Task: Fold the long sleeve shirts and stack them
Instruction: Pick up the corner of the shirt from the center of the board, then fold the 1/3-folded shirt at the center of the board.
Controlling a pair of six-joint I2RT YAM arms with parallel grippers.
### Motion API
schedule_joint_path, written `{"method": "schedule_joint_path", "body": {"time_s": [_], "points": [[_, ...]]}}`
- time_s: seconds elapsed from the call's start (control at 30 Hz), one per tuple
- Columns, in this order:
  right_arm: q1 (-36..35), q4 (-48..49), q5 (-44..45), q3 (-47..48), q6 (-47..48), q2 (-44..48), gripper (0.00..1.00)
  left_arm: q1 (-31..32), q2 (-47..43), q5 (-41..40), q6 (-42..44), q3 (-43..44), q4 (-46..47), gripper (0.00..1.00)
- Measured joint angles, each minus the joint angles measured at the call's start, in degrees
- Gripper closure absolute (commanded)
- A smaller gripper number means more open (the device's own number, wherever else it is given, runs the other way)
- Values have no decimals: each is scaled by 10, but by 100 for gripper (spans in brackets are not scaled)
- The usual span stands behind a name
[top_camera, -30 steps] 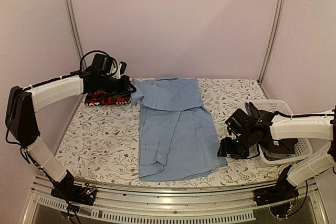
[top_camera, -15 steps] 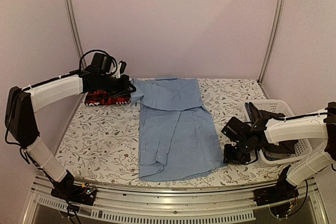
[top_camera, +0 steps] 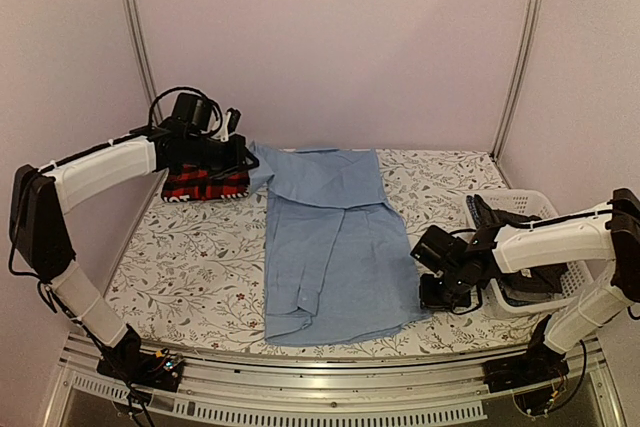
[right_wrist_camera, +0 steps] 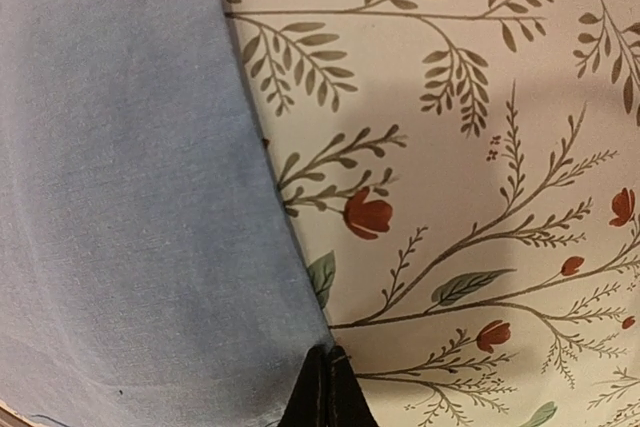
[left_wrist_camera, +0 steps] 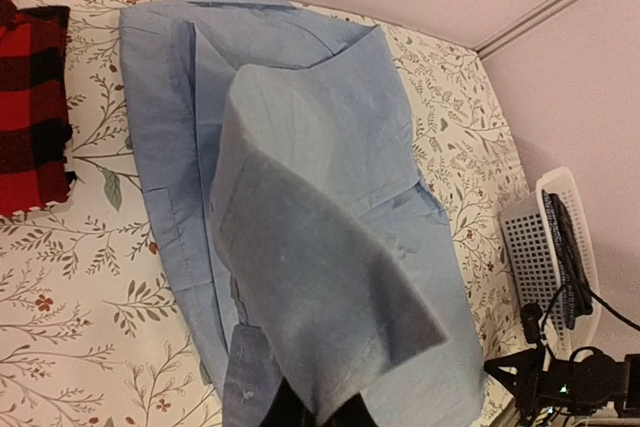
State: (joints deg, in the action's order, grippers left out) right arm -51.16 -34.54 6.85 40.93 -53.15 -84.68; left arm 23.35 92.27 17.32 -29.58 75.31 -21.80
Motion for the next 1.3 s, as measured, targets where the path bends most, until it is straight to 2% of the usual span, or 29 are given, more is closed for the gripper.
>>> {"method": "schedule_joint_path", "body": {"time_s": [0.33,0.6,0.8,1.0,1.3], "points": [[-2,-59,21,25,3,0,100,0,2,-6,9,59,-9,97],[-3,-106,33,88,28,15,100,0,16,-26,24,139,-21,97],[-22,-109,18,128,65,15,100,-8,17,-48,36,155,-35,97],[-45,-52,-54,176,118,-4,100,-36,16,-61,46,153,-50,97],[-51,63,-183,191,163,-105,100,-85,1,-78,57,116,-57,97]]}}
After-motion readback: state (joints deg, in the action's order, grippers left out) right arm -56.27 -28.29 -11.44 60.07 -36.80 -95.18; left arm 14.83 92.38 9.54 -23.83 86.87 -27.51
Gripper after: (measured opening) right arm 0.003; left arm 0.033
